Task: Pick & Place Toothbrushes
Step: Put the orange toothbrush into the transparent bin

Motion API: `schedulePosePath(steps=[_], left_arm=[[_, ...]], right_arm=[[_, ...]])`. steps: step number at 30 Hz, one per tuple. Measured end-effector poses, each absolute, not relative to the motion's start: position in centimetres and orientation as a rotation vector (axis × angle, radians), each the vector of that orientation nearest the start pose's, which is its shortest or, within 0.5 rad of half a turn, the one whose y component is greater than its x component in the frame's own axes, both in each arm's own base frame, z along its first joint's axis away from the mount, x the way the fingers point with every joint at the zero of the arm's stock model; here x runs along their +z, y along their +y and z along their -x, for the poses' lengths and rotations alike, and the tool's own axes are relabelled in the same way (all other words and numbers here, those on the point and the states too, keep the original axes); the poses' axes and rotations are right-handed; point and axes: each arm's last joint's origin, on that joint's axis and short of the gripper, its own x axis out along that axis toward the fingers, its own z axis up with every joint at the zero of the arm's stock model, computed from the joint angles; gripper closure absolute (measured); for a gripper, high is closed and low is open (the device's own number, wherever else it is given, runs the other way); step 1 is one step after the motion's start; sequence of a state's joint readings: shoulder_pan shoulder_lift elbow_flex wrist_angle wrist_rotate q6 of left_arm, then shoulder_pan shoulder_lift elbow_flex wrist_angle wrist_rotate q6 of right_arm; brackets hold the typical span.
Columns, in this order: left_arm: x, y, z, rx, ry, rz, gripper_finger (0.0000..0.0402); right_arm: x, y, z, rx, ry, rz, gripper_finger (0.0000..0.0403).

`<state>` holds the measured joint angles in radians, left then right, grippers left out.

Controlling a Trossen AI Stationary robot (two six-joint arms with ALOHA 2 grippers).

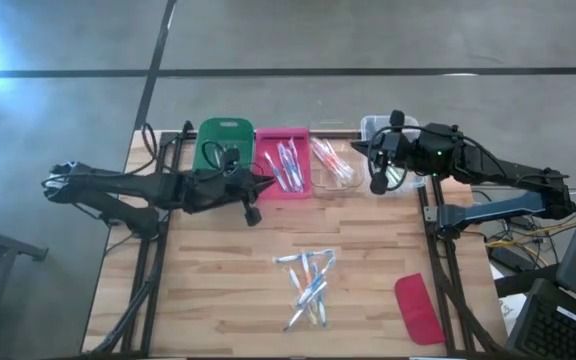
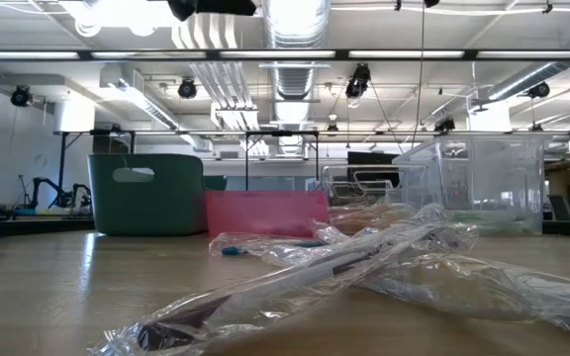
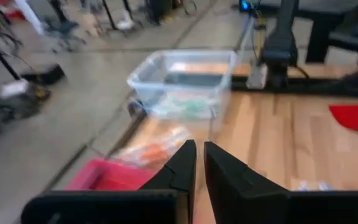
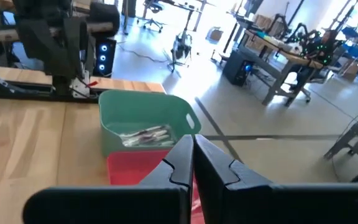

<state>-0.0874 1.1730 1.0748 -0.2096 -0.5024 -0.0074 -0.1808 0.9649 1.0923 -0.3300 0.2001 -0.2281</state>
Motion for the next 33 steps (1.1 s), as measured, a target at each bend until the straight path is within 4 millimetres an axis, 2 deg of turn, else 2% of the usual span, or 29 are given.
schedulePosePath(steps=[5,10,16,22,28,33], left_arm=[[35.7,-1.4,-26.3,0.388,0.235,-0.066,0.0366],[34.5,-1.5,-27.0,0.372,0.314,-0.092,0.0364],[34.4,-1.6,-26.0,0.378,0.361,-0.072,0.0320],[33.0,-2.4,-25.2,0.307,0.510,-0.018,0.0275],[32.5,-3.1,-24.8,0.217,0.579,0.032,0.0268],[32.4,-3.2,-24.9,0.198,0.584,0.054,0.0270]], right_arm=[[39.3,-3.7,-18.3,-0.341,0.257,0.188,0.0394],[39.2,-3.1,-18.1,-0.212,0.261,0.121,0.0394],[38.3,-1.8,-19.2,-0.092,0.298,0.119,0.0394],[37.0,0.4,-19.7,-0.011,0.405,0.026,0.0394],[35.8,2.8,-18.8,-0.111,0.517,0.015,0.0394],[35.7,4.9,-18.3,-0.108,0.518,0.020,0.0394]])
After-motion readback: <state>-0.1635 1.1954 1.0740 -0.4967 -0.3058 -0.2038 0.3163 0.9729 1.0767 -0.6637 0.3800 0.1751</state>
